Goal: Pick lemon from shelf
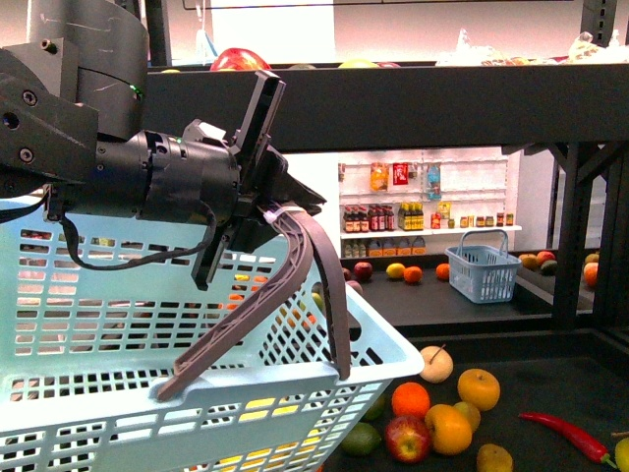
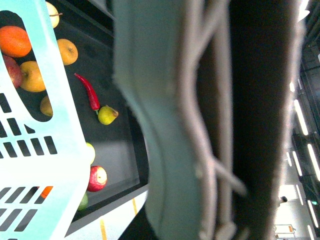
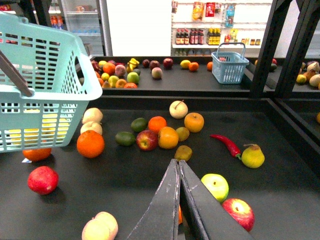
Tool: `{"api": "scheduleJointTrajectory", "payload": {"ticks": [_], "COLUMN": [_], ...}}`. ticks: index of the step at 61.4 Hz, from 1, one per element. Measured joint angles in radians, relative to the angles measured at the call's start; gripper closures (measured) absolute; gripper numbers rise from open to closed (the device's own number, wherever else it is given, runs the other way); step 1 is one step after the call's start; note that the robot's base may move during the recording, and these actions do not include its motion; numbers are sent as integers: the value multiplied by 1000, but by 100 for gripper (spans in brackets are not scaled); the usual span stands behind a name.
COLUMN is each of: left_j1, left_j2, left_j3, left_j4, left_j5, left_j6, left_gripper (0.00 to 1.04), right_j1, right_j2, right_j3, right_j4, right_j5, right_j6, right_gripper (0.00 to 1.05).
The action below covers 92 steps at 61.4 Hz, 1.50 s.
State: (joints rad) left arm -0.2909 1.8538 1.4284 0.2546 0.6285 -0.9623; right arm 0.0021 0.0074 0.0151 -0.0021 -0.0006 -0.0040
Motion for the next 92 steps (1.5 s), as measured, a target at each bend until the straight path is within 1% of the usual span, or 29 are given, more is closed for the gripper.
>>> {"api": "scheduleJointTrajectory", "payload": {"ticks": [14, 21, 24, 26, 37, 39, 43, 49, 50, 57, 60, 65, 69, 74, 79, 83, 92], "left_j1": [0, 0, 0, 0, 0, 0, 0, 0, 0, 0, -1, -2, 5, 25, 62, 109, 218], "left_j2": [0, 0, 0, 0, 0, 0, 0, 0, 0, 0, 0, 1, 4, 14, 26, 37, 63], "left_j3": [0, 0, 0, 0, 0, 0, 0, 0, 0, 0, 8, 9, 10, 15, 22, 32, 35], "left_j4": [0, 0, 0, 0, 0, 0, 0, 0, 0, -2, -40, -43, -31, 23, 97, 158, 306], "left_j5": [0, 0, 0, 0, 0, 0, 0, 0, 0, -5, -56, -110, -137, -192, -260, -315, -395], "left_j6": [0, 0, 0, 0, 0, 0, 0, 0, 0, 1, 12, -2, -17, -59, -123, -175, -266], "left_gripper": [98, 98, 98, 98, 98, 98, 98, 98, 98, 98, 98, 98, 98, 98, 98, 98, 98], "right_j1": [0, 0, 0, 0, 0, 0, 0, 0, 0, 0, 0, 0, 0, 0, 0, 0, 0], "right_j2": [0, 0, 0, 0, 0, 0, 0, 0, 0, 0, 0, -1, -1, -1, -2, -2, -2], "right_j3": [0, 0, 0, 0, 0, 0, 0, 0, 0, 0, 0, 0, 0, 0, 0, 0, 0], "right_j4": [0, 0, 0, 0, 0, 0, 0, 0, 0, 0, 0, 0, 0, 0, 0, 0, 0], "right_j5": [0, 0, 0, 0, 0, 0, 0, 0, 0, 0, 0, 0, 0, 0, 0, 0, 0], "right_j6": [0, 0, 0, 0, 0, 0, 0, 0, 0, 1, 1, 0, 1, 1, 1, 0, 0], "right_gripper": [102, 81, 74, 67, 39, 32, 22, 7, 6, 8, 7, 7, 7, 7, 7, 7, 7]}}
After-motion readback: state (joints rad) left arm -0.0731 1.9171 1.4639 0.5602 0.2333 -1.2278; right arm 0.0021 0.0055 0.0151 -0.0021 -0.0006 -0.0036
